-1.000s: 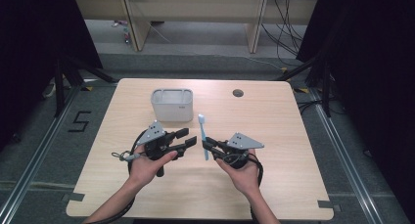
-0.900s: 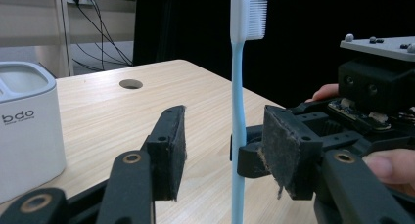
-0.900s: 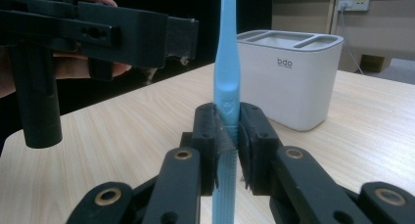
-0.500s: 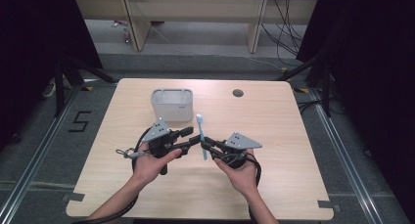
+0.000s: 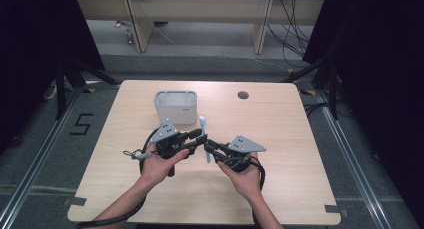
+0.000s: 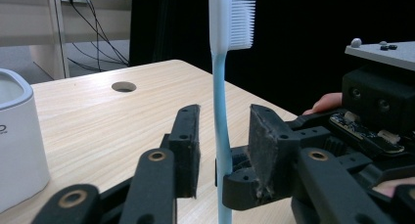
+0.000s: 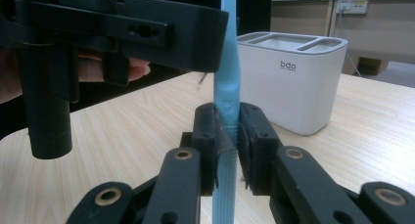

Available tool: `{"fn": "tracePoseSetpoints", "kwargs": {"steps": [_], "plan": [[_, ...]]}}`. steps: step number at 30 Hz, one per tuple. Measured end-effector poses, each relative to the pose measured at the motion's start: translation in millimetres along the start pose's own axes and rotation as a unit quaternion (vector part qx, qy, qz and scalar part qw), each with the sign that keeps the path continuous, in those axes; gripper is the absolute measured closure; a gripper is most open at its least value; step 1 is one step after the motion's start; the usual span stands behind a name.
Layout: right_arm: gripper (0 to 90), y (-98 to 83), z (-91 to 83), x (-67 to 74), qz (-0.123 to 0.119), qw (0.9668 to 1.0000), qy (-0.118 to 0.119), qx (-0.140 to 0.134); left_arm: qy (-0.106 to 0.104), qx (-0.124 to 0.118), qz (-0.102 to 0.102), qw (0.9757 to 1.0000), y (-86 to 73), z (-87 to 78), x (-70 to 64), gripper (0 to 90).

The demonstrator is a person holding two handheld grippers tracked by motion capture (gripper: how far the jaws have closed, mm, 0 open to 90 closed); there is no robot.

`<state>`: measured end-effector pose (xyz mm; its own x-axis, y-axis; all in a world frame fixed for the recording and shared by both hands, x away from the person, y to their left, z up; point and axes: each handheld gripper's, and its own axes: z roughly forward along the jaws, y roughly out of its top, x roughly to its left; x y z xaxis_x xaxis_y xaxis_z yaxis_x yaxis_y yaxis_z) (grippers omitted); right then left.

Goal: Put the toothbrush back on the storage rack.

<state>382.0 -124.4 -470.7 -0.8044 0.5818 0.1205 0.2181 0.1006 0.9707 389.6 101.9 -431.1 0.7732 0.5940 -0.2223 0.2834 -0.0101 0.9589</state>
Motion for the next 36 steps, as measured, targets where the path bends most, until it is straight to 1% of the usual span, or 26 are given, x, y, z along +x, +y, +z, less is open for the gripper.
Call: {"fn": "tracePoseSetpoints", "kwargs": {"steps": [2, 3, 4, 5, 9, 10, 11, 16, 18, 19, 20, 21, 22, 23, 25, 26, 27, 28, 29, 30, 31, 32, 33, 34, 35, 36], "plan": [[78.8, 0.0, 0.1, 0.0, -0.002, 1.0, -0.001, 0.002, 0.0, 0.0, -0.001, 1.0, 0.1, 1.0, 0.0, 68.2], [78.8, -0.2, 0.4, 1.0, 0.005, 1.0, 0.001, 0.003, -0.001, 0.001, 0.0, 1.0, 0.1, 1.6, 0.1, 69.3], [78.8, -0.1, 0.4, 0.6, -0.001, 1.0, -0.003, 0.0, -0.002, 0.001, 0.0, 1.0, -0.1, 2.2, 0.2, 70.3], [78.8, -0.3, 0.9, 1.3, 0.005, 1.0, -0.001, 0.001, -0.002, 0.002, 0.0, 1.0, -0.1, 2.8, 0.3, 71.3], [78.8, 0.2, 1.8, 1.9, -0.006, 1.0, -0.004, 0.004, 0.0, 0.002, 0.001, 1.0, 0.4, 4.4, 0.2, 74.9], [78.8, -0.1, 2.2, 2.8, -0.001, 1.0, -0.003, 0.005, 0.0, 0.003, 0.002, 1.0, 0.4, 4.6, 0.3, 76.0], [78.8, 0.5, 1.5, 3.2, -0.006, 0.9999, -0.008, 0.013, 0.0, 0.003, 0.003, 1.0, 0.2, 4.9, 0.4, 77.2], [78.8, -0.1, 3.1, 3.9, -0.009, 0.9999, -0.008, 0.008, 0.002, 0.005, 0.01, 0.9999, -0.4, 4.8, 0.9, 83.4], [78.8, 0.0, 2.8, 4.1, -0.016, 0.9997, -0.017, 0.008, 0.002, 0.004, 0.014, 0.9999, -0.5, 5.0, -0.3, 84.5], [78.7, -0.3, 4.3, 4.8, -0.01, 0.9999, -0.009, 0.007, 0.003, 0.004, 0.019, 0.9998, -0.4, 5.0, -0.6, 84.9], [78.7, 0.1, 4.5, 4.3, -0.021, 0.9997, -0.013, 0.005, 0.002, 0.001, 0.02, 0.9998, -0.4, 5.4, -0.8, 85.1], [78.6, 0.4, 4.5, 4.4, -0.023, 0.9996, -0.017, 0.005, 0.005, 0.004, 0.024, 0.9997, 0.2, 4.6, -1.1, 85.2], [78.5, 1.0, 4.5, 4.0, -0.031, 0.9993, -0.021, 0.005, 0.005, 0.002, 0.025, 0.9997, 0.5, 4.5, -1.2, 85.3], [78.1, 1.1, 5.4, 5.0, -0.021, 0.9997, -0.013, 0.006, 0.006, 0.002, 0.027, 0.9996, 0.9, 4.2, -1.2, 85.4], [73.3, 2.6, 4.9, 6.7, -0.017, 0.9996, -0.017, 0.012, 0.007, 0.001, 0.029, 0.9996, 1.8, 3.5, -1.3, 85.5], [71.3, 3.1, 5.3, 5.7, -0.023, 0.9995, -0.016, 0.011, 0.007, 0.0, 0.031, 0.9995, 2.2, 3.2, -1.1, 85.5], [68.1, 3.9, 4.8, 5.3, -0.031, 0.9992, -0.022, 0.015, 0.008, 0.001, 0.035, 0.9993, 2.6, 2.4, -0.4, 85.5], [65.0, 4.0, 4.9, 5.7, -0.029, 0.9992, -0.023, 0.017, 0.011, -0.001, 0.035, 0.9993, 2.9, 2.0, -0.5, 85.5], [62.1, 4.0, 4.5, 4.0, -0.044, 0.9986, -0.028, 0.01, 0.011, -0.001, 0.038, 0.9992, 3.1, 1.5, 0.1, 85.5], [60.5, 3.1, 4.4, 6.2, -0.021, 0.9994, -0.022, 0.016, 0.013, 0.001, 0.041, 0.9991, 3.4, 0.7, 0.5, 85.5], [58.1, 3.0, 3.4, 6.0, -0.028, 0.9991, -0.027, 0.017, 0.015, 0.0, 0.042, 0.999, 3.5, 0.3, 0.9, 85.5], [56.4, 2.5, 3.3, 6.6, -0.025, 0.9991, -0.026, 0.021, 0.016, -0.001, 0.043, 0.9989, 3.7, -0.2, 1.3, 85.5], [55.0, 2.0, 3.3, 6.3, -0.029, 0.999, -0.024, 0.023, 0.017, -0.002, 0.045, 0.9989, 3.9, -0.8, 2.0, 85.5], [53.7, 1.0, 2.1, 8.2, -0.017, 0.9989, -0.029, 0.032, 0.019, -0.003, 0.045, 0.9988, 4.2, -1.6, 2.4, 85.5], [52.8, 0.9, 1.2, 5.8, -0.038, 0.9981, -0.034, 0.033, 0.02, -0.003, 0.045, 0.9988, 4.5, -2.3, 2.8, 85.5], [52.5, 0.3, 0.7, 6.4, -0.033, 0.9982, -0.033, 0.037, 0.021, -0.006, 0.045, 0.9987, 4.9, -2.7, 3.2, 85.5]]}}
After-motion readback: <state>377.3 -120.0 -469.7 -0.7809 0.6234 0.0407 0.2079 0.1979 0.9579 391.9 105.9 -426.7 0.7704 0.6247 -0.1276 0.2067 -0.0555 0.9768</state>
